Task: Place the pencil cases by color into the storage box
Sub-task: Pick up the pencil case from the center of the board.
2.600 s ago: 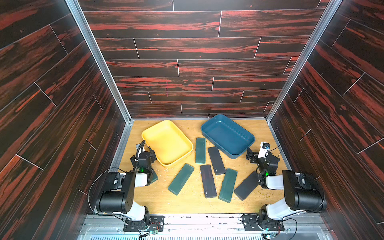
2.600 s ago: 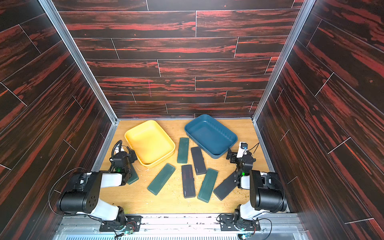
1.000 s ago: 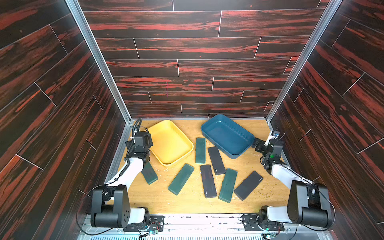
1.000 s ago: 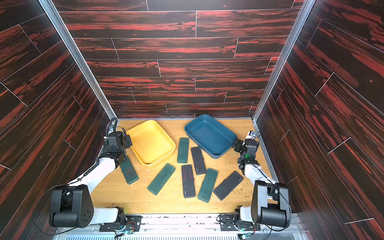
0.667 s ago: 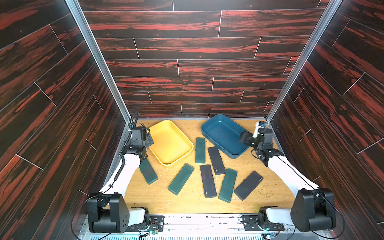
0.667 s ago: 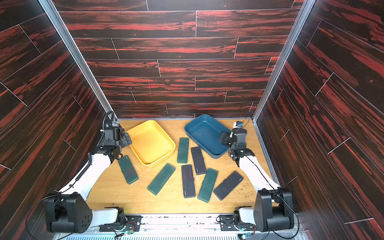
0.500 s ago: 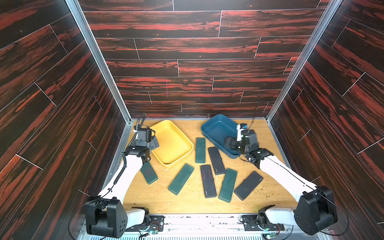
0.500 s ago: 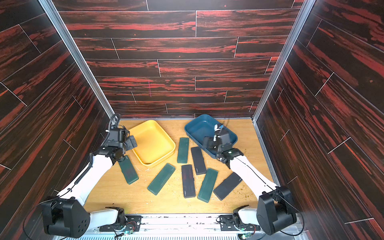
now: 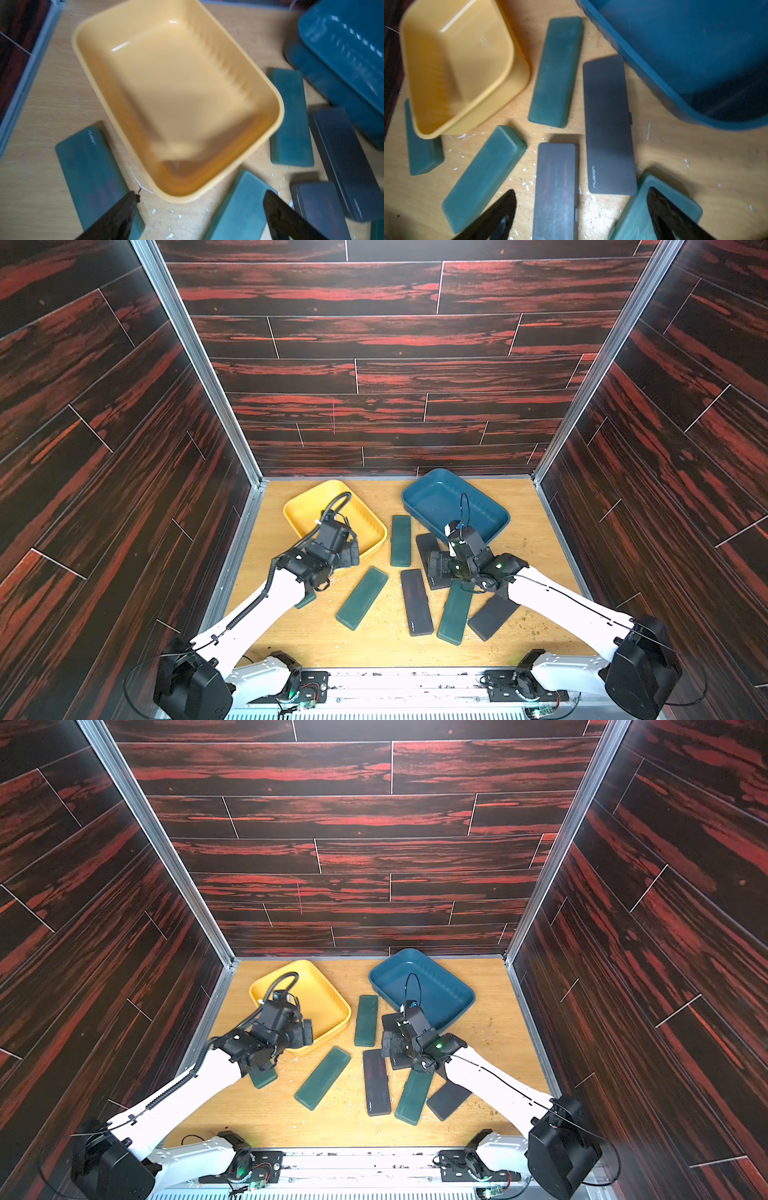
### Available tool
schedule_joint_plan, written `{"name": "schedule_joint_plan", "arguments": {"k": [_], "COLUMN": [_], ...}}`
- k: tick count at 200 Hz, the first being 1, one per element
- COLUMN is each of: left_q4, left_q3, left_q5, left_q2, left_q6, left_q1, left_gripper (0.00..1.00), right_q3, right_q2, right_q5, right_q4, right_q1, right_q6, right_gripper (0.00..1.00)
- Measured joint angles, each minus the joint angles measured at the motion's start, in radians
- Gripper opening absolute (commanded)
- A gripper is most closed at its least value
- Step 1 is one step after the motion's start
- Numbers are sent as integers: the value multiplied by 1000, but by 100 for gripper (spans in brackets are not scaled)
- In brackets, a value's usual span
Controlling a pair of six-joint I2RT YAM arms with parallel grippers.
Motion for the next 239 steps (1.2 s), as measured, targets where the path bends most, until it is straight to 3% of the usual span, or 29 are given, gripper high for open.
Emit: {"name": "schedule_joint_plan", "arguments": {"k": [91,239], "left_q4": [76,152], "left_q3": [-24,-39], "left_q5": [-32,-59], "left_q2": [85,104], "left_q6": [16,69], "left_q1": [-247,-374], "left_gripper": [94,92], "right_q3": [-91,-186], "right_q2": [-87,-169], "right_q5": [-8,-12], "right_q4": [-50,-141], "right_q1": [0,0], "right_q6": [184,486], "right_gripper": [98,97]}}
